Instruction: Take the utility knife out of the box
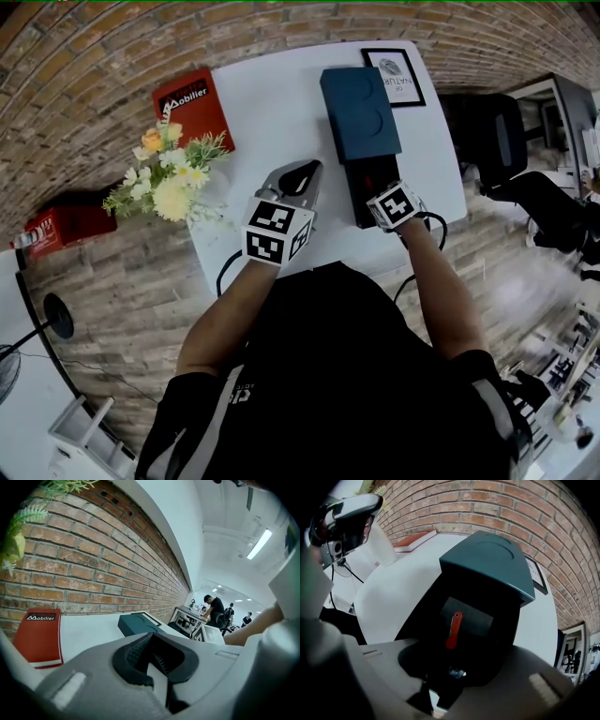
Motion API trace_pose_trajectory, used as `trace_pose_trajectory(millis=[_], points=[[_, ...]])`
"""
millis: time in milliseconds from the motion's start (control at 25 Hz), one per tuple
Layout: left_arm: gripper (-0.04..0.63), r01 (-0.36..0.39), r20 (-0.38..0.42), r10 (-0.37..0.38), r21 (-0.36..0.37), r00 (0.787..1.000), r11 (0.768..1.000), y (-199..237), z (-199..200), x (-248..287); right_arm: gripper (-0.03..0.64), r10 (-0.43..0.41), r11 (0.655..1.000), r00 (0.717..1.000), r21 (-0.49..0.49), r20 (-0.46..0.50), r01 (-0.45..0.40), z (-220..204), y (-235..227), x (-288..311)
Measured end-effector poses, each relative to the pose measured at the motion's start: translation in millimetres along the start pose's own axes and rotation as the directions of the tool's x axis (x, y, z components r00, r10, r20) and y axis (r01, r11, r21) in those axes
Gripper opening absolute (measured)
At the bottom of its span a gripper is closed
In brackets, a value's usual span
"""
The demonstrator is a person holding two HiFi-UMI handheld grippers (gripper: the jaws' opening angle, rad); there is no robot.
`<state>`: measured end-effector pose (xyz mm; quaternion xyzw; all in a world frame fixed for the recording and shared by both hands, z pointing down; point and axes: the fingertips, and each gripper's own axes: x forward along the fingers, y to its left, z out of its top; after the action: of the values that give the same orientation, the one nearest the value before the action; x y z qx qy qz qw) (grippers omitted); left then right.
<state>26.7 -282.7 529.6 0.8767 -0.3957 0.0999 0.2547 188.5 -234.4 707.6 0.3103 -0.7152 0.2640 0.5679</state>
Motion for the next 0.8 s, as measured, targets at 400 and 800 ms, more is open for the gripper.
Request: trace_pose_trajectory(millis=[400, 800], points=[[0.008, 0.005, 0.009, -0.005, -0.024, 1.000, 1.000, -1, 3, 3, 0.074, 0.021, 0.993, 0.998, -0.117, 0.051, -0.015, 3, 17, 0], [0.008, 0.002, 0.006, -0.002, -0.023, 1.000, 1.000, 0, 6, 2, 0.072, 0.019, 0.993, 0.996, -0.117, 0.086, -0.009, 4, 19, -7]])
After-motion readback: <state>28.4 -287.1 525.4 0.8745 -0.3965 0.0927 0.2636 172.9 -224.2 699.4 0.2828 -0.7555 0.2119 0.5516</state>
